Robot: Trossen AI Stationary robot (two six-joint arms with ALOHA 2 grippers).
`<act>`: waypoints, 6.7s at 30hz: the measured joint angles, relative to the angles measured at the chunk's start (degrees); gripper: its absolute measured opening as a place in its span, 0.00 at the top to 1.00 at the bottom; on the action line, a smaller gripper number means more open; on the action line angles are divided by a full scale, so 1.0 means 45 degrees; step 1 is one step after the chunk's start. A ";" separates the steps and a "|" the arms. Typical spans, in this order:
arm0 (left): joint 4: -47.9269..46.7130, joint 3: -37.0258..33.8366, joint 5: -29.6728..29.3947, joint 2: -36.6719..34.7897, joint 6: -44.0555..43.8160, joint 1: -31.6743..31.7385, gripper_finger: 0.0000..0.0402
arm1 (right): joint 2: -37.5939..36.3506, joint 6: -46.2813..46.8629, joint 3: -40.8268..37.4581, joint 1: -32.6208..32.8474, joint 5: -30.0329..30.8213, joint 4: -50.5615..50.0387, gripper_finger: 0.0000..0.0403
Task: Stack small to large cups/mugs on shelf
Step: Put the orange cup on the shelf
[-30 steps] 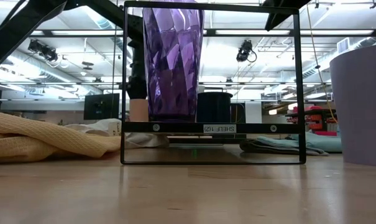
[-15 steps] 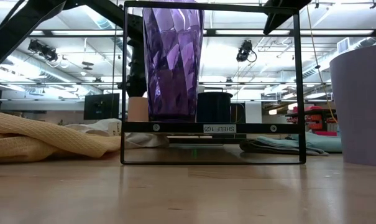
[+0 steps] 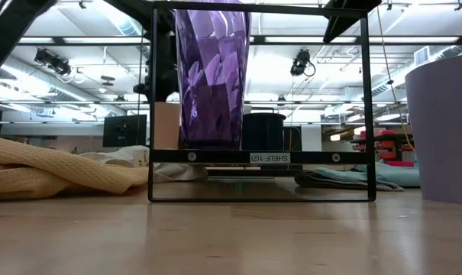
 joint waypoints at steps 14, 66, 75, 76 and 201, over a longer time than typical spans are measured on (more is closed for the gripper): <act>-0.0015 0.4810 0.0649 -0.1731 -0.1165 -0.1150 0.98 | 0.0200 -0.0965 0.0003 -0.0899 0.0256 0.0186 0.67; 0.1876 0.6426 0.1244 0.1897 -0.5062 -0.7831 0.98 | 0.0132 -0.2859 -0.0002 -0.8918 -0.0675 0.0068 0.67; 0.1382 0.6436 0.1231 0.2079 -0.4424 -0.8152 0.98 | 0.0132 -0.2850 -0.0002 -0.8908 -0.0719 0.0267 0.67; 0.1406 0.6445 0.1184 0.2158 -0.4413 -0.8145 0.98 | 0.0132 -0.2842 -0.0002 -0.8908 -0.0721 0.0262 0.67; 0.0942 0.6426 0.0625 0.3786 0.1545 -0.8162 0.94 | 0.0132 -0.2193 -0.0007 -0.8881 -0.0826 0.0529 0.67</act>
